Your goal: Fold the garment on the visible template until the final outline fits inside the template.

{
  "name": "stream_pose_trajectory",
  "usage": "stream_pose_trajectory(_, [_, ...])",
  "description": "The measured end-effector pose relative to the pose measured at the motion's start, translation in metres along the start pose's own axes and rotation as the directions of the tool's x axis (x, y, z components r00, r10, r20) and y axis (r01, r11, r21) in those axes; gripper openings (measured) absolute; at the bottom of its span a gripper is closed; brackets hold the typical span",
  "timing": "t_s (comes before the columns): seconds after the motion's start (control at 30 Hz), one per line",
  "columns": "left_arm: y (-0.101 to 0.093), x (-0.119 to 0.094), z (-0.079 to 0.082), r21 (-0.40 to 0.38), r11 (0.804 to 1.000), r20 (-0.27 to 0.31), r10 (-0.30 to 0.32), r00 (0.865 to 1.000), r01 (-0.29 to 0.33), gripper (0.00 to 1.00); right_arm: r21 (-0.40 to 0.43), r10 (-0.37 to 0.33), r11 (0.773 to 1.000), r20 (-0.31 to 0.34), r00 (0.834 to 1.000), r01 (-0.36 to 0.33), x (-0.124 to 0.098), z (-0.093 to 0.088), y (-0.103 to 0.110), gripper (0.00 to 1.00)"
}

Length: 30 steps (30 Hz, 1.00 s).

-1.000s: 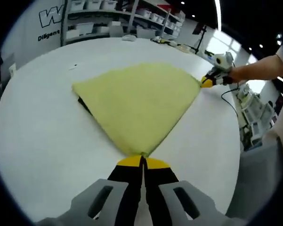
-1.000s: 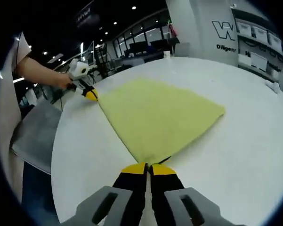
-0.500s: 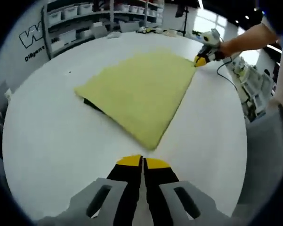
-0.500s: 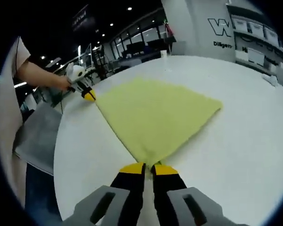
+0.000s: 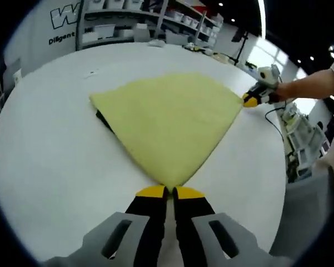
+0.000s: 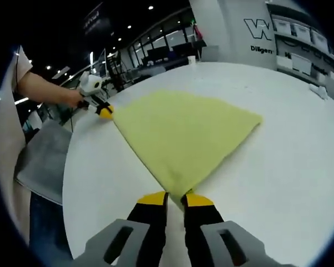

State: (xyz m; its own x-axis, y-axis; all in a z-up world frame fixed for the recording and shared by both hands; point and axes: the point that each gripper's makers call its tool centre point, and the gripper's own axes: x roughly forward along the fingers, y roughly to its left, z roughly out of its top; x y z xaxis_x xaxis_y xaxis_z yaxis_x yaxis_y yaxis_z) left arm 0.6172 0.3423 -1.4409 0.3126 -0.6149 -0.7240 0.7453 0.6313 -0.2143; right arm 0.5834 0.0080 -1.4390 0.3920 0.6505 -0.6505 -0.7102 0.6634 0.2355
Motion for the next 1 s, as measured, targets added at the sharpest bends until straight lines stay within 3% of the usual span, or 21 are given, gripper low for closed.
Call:
stream_pose_trajectory(0.1, [0.005,-0.004,-0.002,0.042,0.999,0.002,0.022,1.0,-0.022,0.03,-0.039,0.001,0.999,-0.026,1.0,-0.002,-0.001,-0.006,-0.001,0.0])
stream_pose_trajectory(0.4, [0.014,-0.012,-0.008,0.087,0.995,-0.01,0.057,0.998,-0.056,0.02,-0.042,0.008,0.999,-0.017,1.0,-0.009,-0.003,-0.008,-0.001,0.0])
stream_pose_trajectory(0.43, [0.012,-0.013,-0.009,0.083,0.995,-0.015,0.053,0.998,-0.052,0.02,-0.013,0.01,1.0,-0.021,1.0,-0.011,-0.004,-0.009,0.0,0.0])
stream_pose_trajectory(0.47, [0.011,-0.013,-0.01,0.078,0.996,-0.019,0.049,0.999,-0.048,0.03,0.073,0.04,0.997,-0.038,0.998,-0.037,-0.004,-0.011,0.008,0.0])
stream_pose_trajectory(0.53, [0.003,-0.015,-0.013,0.06,0.998,-0.035,0.037,0.999,-0.035,0.03,0.18,0.132,0.976,-0.062,0.989,-0.119,-0.004,-0.016,0.026,0.0])
stream_pose_trajectory(0.57, [0.002,-0.016,-0.014,0.057,0.998,-0.041,0.037,0.998,-0.034,0.03,0.055,0.09,0.995,-0.067,0.994,-0.087,-0.005,-0.017,0.018,0.0])
stream_pose_trajectory(0.6, [-0.001,-0.018,-0.018,0.037,0.999,-0.051,0.025,0.998,-0.024,0.03,0.056,0.082,0.995,-0.097,0.992,-0.077,-0.008,-0.022,0.016,0.0])
stream_pose_trajectory(0.63, [-0.002,-0.019,-0.02,0.029,0.999,-0.052,0.024,0.998,-0.023,0.03,0.115,0.069,0.992,-0.098,0.993,-0.057,-0.01,-0.02,0.012,0.0])
stream_pose_trajectory(0.7, [-0.001,-0.021,-0.023,0.033,0.999,-0.053,0.024,0.998,-0.023,0.04,0.08,0.056,0.996,-0.111,0.992,-0.047,-0.015,-0.021,0.008,0.0])
stream_pose_trajectory(0.83, [-0.001,-0.027,-0.025,0.023,1.0,-0.058,0.019,0.998,-0.017,0.07,0.078,0.017,0.997,-0.073,0.997,-0.011,-0.021,-0.009,-0.002,0.0])
stream_pose_trajectory(1.0, [0.017,-0.036,-0.001,-0.058,0.997,0.039,0.06,0.997,-0.057,0.2,0.074,-0.035,0.997,-0.038,0.999,0.038,-0.016,0.009,-0.016,0.07])
